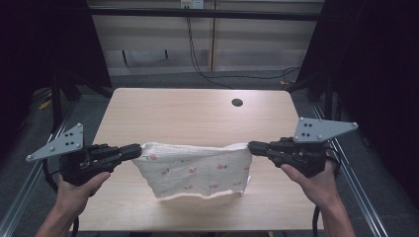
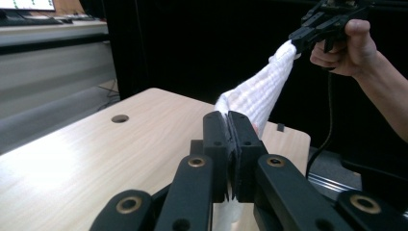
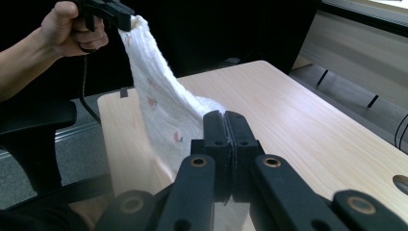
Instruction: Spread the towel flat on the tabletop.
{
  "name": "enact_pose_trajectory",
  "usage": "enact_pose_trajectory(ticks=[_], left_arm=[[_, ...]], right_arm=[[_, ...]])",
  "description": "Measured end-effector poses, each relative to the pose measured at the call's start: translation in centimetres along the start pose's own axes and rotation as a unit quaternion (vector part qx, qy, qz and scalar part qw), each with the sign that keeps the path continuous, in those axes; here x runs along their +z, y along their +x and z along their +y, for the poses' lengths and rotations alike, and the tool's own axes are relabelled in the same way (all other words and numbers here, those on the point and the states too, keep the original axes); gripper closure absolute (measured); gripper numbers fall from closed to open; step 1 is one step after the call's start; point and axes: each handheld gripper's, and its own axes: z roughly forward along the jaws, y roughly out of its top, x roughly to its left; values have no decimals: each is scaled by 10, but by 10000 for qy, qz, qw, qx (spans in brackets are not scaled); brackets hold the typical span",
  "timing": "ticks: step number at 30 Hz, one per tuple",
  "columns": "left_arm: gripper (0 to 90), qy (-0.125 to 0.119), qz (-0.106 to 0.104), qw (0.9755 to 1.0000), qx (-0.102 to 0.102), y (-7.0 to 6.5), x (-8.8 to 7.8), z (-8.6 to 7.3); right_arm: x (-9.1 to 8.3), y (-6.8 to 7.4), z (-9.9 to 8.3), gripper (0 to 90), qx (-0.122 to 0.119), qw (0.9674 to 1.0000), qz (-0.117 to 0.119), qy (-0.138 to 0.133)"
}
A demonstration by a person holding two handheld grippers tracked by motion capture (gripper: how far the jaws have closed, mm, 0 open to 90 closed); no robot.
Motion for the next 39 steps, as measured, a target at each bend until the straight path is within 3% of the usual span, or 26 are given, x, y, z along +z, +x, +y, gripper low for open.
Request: enact_pose_trajectory(ticks=[3,4,8,12,17,18,23,26,32,35,36,39], left_arm=[[875,22,47,10000,-77,6,5,-5],[875,137,204,9996,-104,14,14,-13],[875,254,219,9990,-279,24,26,-23],[875,471,391,9974,-380,40,42,-34],[874,520,497,9962,-501,55,49,-42],[874,540,598,9951,-574,62,53,-46],[874,593,726,9932,-696,76,61,-55],[873,724,810,9904,-858,90,67,-64],[873,779,988,9874,-958,100,71,-76],[872,805,995,9858,-1086,109,73,-80],[871,795,935,9844,-1261,116,77,-83],[871,820,937,9833,-1330,121,82,-85]], right_arm=[[2,-2,-7,890,82,10000,-21,9],[6,-5,-12,890,146,9999,-38,48],[16,-14,-24,890,296,9994,-59,165],[35,-32,-42,890,514,9982,-112,299],[50,-48,-51,889,659,9975,-68,266],[58,-55,-53,888,705,9970,-79,320],[74,-71,-57,888,807,9960,-66,389],[91,-87,-65,885,925,9945,-49,485],[113,-102,-74,877,979,9939,-6,510],[127,-113,-78,868,1098,9924,-73,547],[136,-120,-82,869,1163,9913,-100,609],[145,-126,-85,870,1198,9902,-137,700]])
